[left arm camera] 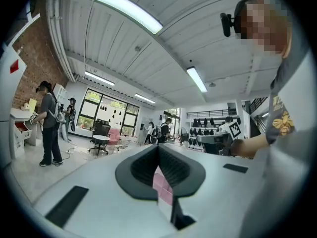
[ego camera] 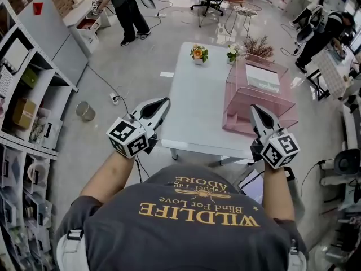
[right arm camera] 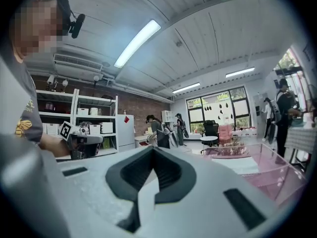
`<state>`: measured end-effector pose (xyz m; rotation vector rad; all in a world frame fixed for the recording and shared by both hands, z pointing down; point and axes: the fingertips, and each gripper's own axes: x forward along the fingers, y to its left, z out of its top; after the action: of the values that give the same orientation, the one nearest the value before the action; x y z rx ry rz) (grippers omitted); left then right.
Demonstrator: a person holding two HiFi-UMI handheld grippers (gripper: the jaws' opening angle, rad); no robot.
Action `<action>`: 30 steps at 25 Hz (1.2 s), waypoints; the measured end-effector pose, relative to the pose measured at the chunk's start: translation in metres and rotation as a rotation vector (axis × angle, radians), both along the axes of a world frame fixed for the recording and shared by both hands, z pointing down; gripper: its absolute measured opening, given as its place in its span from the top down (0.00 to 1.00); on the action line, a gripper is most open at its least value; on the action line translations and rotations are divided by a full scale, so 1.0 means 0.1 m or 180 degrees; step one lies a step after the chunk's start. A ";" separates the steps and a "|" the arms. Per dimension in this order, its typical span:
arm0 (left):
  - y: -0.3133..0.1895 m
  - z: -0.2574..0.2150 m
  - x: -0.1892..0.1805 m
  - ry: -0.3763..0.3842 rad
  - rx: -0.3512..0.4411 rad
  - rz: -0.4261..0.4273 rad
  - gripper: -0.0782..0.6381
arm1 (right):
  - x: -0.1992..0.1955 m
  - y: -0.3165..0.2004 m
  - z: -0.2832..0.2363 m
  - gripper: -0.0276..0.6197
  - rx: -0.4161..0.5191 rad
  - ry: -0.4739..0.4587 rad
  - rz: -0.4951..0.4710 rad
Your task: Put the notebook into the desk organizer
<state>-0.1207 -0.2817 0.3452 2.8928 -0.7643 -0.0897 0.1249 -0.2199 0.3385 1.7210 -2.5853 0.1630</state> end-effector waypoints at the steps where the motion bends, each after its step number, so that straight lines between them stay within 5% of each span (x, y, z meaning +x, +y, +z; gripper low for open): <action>1: 0.01 -0.02 0.02 0.0021 0.0009 0.0014 0.89 | 0.02 0.02 -0.02 0.96 -0.0011 0.0018 0.0013; 30: 0.04 -0.07 0.15 0.0010 0.0037 -0.0097 0.89 | 0.29 -0.10 -0.10 0.96 0.0048 0.0025 0.0087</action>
<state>-0.1062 -0.2776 0.3379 2.8916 -0.8103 -0.1025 0.1539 -0.2301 0.3287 1.7589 -2.5650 0.1377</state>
